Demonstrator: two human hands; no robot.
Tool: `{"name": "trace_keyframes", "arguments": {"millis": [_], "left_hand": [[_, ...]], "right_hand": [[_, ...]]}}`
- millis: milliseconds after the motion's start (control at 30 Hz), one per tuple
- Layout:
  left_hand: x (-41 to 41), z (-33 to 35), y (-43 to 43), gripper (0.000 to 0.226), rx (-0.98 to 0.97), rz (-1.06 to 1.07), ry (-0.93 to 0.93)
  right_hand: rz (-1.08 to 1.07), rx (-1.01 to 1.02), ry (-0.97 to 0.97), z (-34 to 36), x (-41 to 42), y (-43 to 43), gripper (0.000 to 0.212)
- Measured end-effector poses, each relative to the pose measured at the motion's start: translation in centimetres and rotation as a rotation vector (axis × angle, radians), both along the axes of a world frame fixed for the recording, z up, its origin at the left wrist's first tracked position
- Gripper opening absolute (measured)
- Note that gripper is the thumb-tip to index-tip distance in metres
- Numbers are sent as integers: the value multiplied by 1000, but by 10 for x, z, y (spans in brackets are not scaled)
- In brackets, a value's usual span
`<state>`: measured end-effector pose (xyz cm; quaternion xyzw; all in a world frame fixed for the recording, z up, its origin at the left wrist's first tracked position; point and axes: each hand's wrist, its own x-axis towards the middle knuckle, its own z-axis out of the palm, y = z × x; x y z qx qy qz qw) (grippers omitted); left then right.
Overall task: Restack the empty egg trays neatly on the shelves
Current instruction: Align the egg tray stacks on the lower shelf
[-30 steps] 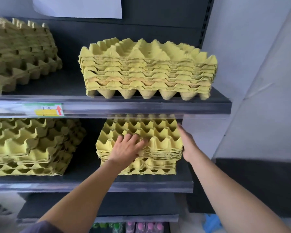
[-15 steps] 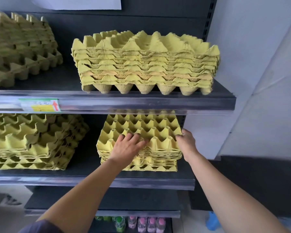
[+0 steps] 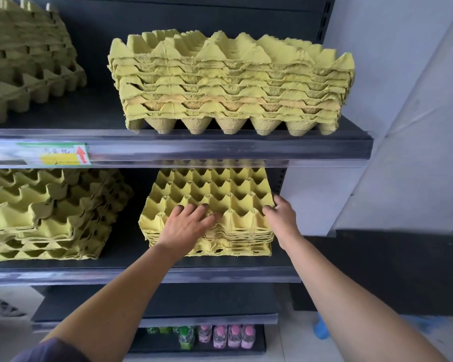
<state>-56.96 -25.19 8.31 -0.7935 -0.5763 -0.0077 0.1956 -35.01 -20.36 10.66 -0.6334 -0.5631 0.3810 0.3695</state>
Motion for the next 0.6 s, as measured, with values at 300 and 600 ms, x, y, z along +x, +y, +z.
{"name": "trace_keyframes", "arguments": {"millis": [300,600], "left_hand": [[12,-5,-13,87,-111,47,-15],[4,-7,-21,84,-162,9,-20]], "right_hand": [[-18,-122,-47,-1,-1,-13,53],[-1,-155,-141,3,-5,-21,49]]}}
